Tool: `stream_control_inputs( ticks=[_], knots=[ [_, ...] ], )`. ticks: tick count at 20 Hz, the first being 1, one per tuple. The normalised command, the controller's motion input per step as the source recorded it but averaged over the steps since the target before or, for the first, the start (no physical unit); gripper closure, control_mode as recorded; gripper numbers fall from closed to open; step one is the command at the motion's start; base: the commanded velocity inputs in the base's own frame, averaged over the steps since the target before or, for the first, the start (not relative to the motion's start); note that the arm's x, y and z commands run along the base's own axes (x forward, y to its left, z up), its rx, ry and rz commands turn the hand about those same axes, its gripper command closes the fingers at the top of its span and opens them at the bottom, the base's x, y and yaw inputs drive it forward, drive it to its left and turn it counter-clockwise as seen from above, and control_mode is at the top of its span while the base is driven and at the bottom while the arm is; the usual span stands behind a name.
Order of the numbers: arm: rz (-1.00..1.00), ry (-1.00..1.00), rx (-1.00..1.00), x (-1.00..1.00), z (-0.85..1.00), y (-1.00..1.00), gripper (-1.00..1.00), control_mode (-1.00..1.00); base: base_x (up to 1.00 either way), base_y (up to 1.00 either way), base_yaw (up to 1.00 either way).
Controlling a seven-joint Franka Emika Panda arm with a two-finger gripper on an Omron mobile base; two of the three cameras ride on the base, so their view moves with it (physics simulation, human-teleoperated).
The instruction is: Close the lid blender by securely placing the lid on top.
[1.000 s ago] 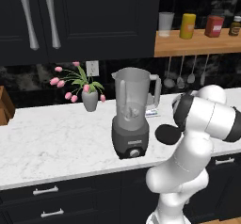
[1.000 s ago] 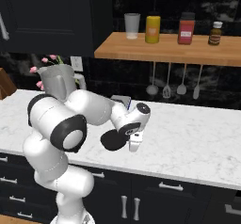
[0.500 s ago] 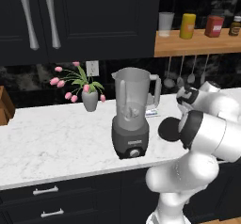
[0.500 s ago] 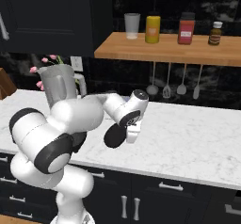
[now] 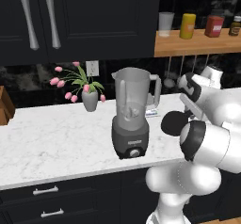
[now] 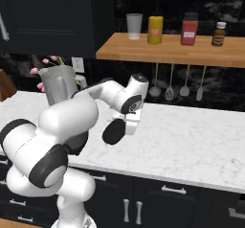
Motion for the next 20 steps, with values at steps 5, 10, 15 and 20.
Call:
stream_control_inputs(
  ticks=[5,10,15,20],
  knots=[
    [-0.06,0.07,0.09,-0.17,0.77,0.0,1.0,-1.0,0.0,0.0,0.0],
    [-0.15,0.0,0.16,-0.27,0.7,0.0,1.0,-1.0,0.0,0.0,0.0],
    [-0.2,-0.05,0.1,-0.25,0.57,0.14,1.0,-1.0,0.0,0.0,0.0],
    [-0.21,-0.15,0.06,-0.3,0.45,0.3,1.0,-1.0,0.0,0.0,0.0]
  ],
)
